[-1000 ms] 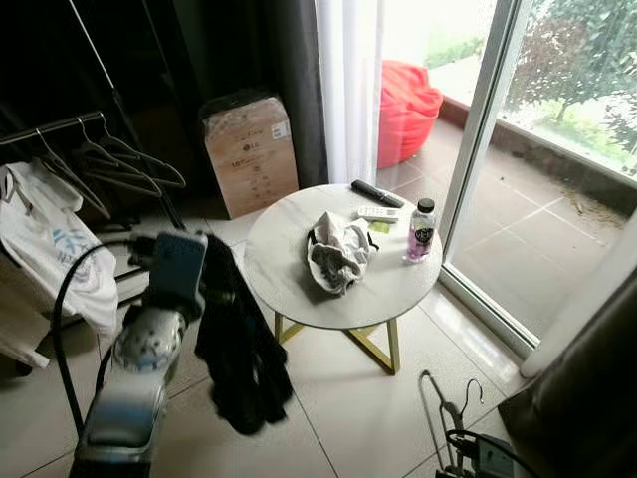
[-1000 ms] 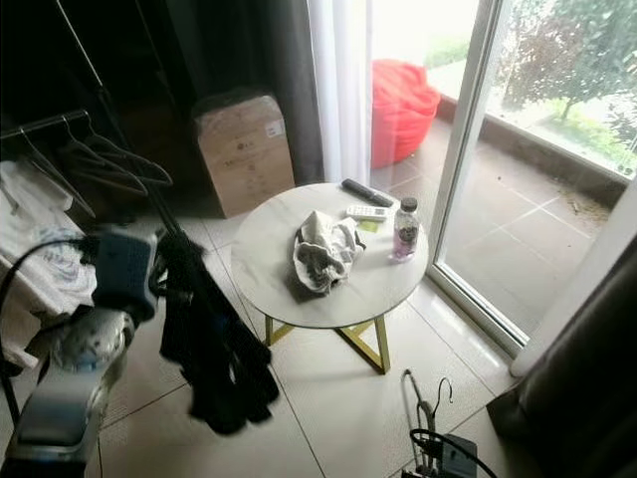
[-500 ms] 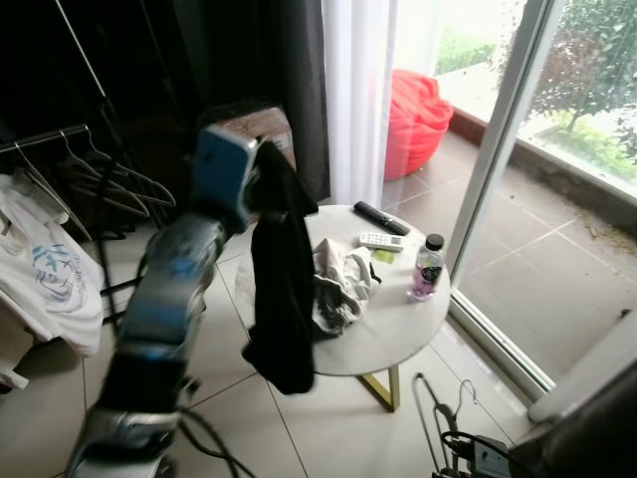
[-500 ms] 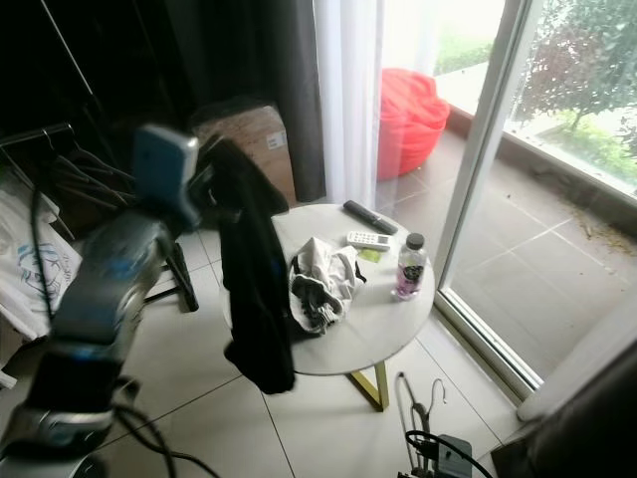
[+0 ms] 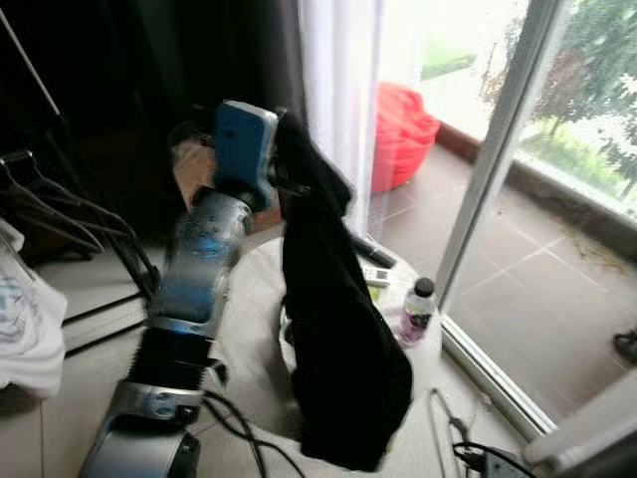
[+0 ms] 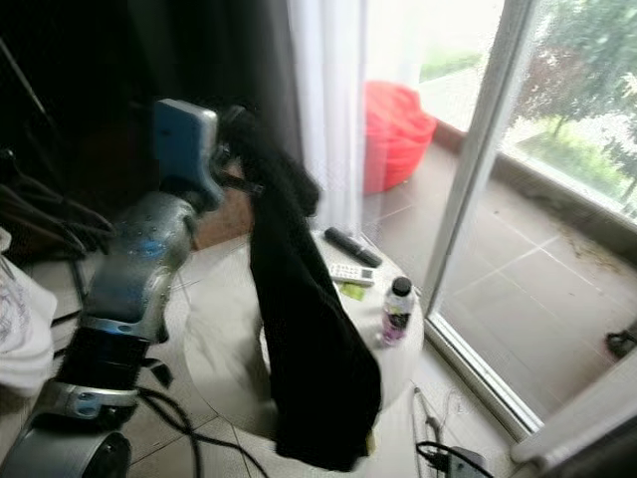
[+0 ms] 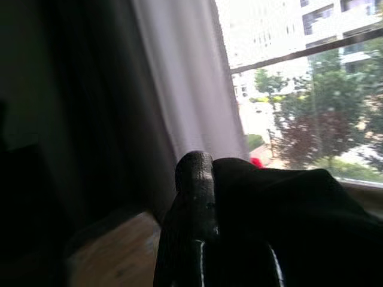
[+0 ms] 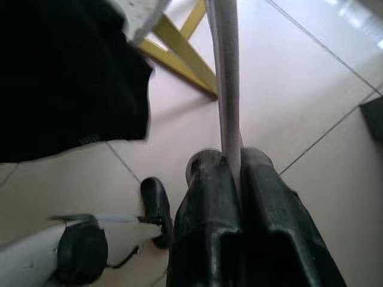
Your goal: Hang hanger
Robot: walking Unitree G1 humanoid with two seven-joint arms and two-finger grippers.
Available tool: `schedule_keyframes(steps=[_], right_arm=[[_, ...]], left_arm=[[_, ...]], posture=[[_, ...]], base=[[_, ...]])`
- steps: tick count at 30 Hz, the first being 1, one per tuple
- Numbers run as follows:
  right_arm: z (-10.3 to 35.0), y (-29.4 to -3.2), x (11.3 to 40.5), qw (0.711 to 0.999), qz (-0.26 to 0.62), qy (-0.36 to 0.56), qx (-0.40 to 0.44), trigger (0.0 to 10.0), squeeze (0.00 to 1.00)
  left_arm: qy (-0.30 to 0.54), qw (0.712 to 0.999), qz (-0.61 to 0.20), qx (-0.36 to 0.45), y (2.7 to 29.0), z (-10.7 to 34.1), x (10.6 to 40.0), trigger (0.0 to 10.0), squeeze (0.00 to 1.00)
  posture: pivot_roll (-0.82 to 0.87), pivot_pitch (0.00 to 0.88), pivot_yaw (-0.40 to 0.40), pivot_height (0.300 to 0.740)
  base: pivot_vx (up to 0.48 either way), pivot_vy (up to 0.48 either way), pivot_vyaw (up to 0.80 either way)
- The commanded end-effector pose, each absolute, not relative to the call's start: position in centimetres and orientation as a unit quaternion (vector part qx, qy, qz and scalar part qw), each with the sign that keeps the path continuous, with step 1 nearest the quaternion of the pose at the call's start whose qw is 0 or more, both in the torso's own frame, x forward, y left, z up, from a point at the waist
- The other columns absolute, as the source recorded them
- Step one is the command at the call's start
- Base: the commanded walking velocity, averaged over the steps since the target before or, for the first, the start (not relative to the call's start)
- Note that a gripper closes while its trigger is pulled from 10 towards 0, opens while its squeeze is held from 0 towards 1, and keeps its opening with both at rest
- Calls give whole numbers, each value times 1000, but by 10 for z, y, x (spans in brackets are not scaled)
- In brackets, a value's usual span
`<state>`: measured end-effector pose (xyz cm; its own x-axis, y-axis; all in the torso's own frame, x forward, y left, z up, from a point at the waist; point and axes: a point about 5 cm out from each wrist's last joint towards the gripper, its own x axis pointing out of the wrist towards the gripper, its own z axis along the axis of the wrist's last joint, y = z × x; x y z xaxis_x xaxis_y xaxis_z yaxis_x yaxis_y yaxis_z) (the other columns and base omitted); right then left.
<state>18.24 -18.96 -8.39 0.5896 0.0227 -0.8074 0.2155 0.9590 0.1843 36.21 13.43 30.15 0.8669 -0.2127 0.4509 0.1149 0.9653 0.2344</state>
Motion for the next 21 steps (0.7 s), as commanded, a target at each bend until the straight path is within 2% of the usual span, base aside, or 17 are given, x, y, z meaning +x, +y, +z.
schedule_keyframes(steps=[1, 5, 10, 16, 21], right_arm=[[-87, -193, 174, 874, -61, 461, 137, 10000, 0], [-88, -193, 172, 872, -60, 466, 138, 10000, 0], [-89, -193, 170, 870, -57, 469, 137, 10000, 0], [-91, -200, 164, 867, -57, 479, 129, 10000, 0], [-91, -206, 162, 865, -58, 483, 125, 10000, 0]], left_arm=[[-292, 946, -89, 113, 125, 325, 356, 10000, 0], [-280, 944, -104, 141, 127, 320, 352, 10000, 0], [-254, 952, -74, 151, 139, 311, 354, 10000, 0], [-111, 977, -54, 175, 143, 255, 366, 10000, 0], [-40, 986, -51, 152, 140, 222, 366, 10000, 0]], posture=[[63, 96, 28, 740], [63, 100, 29, 740], [70, 104, 29, 740], [66, 108, 27, 740], [62, 108, 25, 740]], base=[[0, 0, 0], [0, 0, 0], [0, 0, 0], [0, 0, 0], [0, 0, 0]])
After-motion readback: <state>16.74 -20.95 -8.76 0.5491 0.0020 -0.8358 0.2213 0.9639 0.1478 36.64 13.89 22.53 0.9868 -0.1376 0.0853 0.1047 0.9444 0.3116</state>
